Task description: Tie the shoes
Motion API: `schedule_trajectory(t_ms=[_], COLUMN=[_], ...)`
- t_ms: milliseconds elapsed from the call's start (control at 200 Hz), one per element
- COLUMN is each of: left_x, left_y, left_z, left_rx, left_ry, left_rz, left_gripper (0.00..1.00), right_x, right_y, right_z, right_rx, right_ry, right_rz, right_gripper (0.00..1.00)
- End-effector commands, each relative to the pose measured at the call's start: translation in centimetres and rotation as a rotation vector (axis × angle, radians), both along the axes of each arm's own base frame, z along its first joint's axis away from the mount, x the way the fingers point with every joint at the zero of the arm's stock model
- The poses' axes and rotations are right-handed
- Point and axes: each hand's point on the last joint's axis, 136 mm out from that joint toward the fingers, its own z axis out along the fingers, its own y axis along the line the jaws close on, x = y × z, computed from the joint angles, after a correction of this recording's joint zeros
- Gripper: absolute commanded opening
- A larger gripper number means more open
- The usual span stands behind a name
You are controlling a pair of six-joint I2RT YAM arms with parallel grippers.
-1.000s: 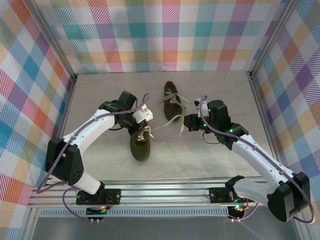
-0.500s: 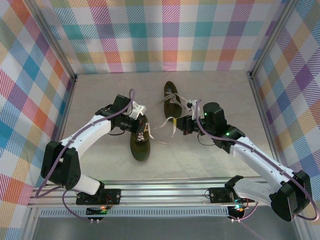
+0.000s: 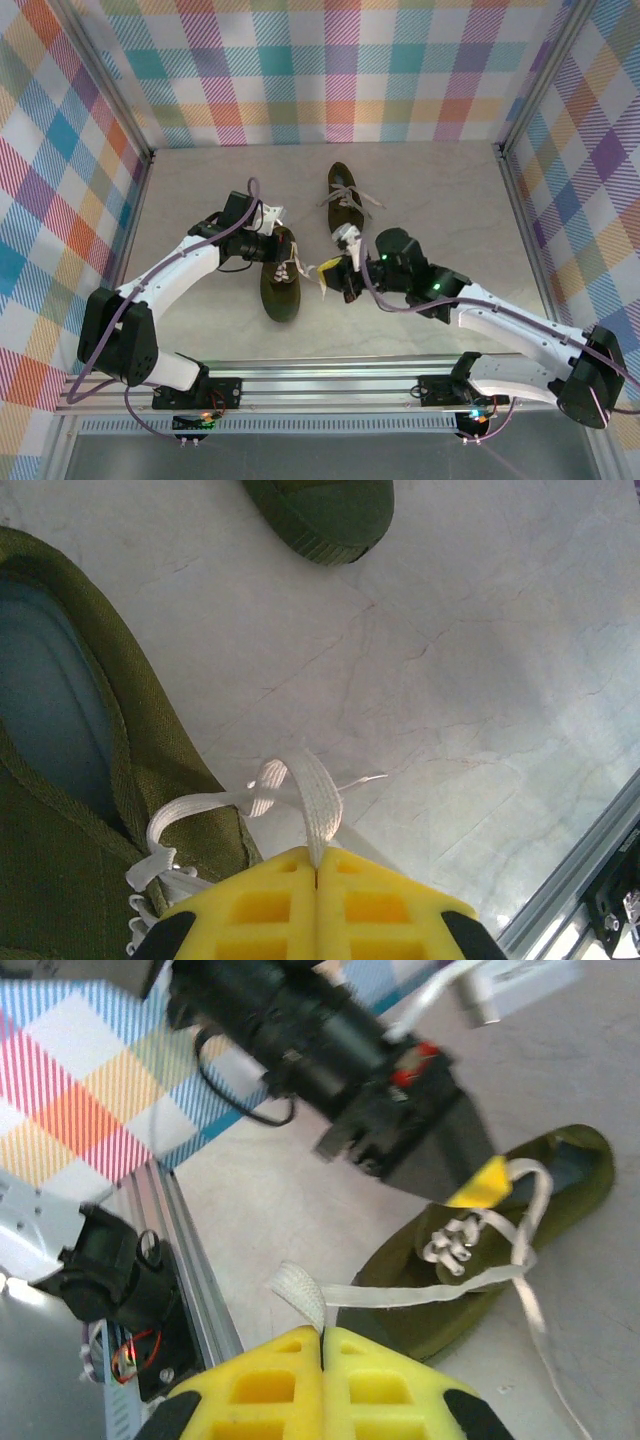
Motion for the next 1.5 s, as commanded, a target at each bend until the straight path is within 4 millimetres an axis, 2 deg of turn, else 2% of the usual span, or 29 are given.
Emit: schedule_trajectory(t_ms=[0,165,425,560,765,900,1050,1120,1170,1230,1270,1310,1390,1495], left_x=[0.2,-0.3,0.1,0.7,1.1,1.2,1.1,1.1,1.1,1.2,1.2,1.2,1.3,1.4], left_y=[-0.1,0.3,1.4,1.6,1.8,1.8,1.9,2.0,2.0,2.0,2.1,2.1,2.1,2.2], left_z=[0.2,0.2,-0.3,-0.2,0.2,0.4,0.2,0.2,0.2,0.3,0.3,0.3,0.3,0.3], left_rx=[-0.042,-0.009,0.085,0.067,0.051,0.043,0.052,0.057,0.058,0.059,0.062,0.063,0.062,0.065], left_ry=[0.052,0.099,0.149,0.167,0.179,0.180,0.185,0.185,0.184,0.180,0.176,0.172,0.167,0.156], left_rz=[0.021,-0.024,-0.068,-0.067,-0.066,-0.067,-0.068,-0.066,-0.066,-0.066,-0.064,-0.064,-0.061,-0.053], left_gripper=[0.00,0.00,0.00,0.00,0.00,0.00,0.00,0.00,0.00,0.00,0.00,0.00,0.00,0.00], right_x=[-0.4,-1.6,-1.3,-0.2,1.9,4.1,8.7,9.7,9.3,8.5,7.8,7.3,6.1,4.3], right_y=[2.4,7.0,14.5,17.5,21.3,23.5,23.7,23.5,23.5,23.4,23.3,22.9,22.4,21.6], right_z=[0.4,-1.1,-4.1,-5.1,-7.9,-9.5,-11.3,-12.6,-13.3,-13.4,-13.5,-13.1,-12.3,-10.3], right_rx=[-0.048,-0.164,-0.337,-0.373,-0.434,-0.486,-0.575,-0.609,-0.630,-0.619,-0.608,-0.590,-0.558,-0.508], right_ry=[-0.185,-0.414,-0.705,-0.844,-0.999,-1.059,-0.989,-0.940,-0.923,-0.903,-0.870,-0.843,-0.798,-0.769], right_rz=[0.041,0.097,0.120,0.090,0.051,-0.018,-0.148,-0.152,-0.121,-0.094,-0.071,-0.063,-0.038,-0.012], right_gripper=[0.00,0.00,0.00,0.00,0.00,0.00,0.00,0.00,0.00,0.09,0.24,0.33,0.40,0.42])
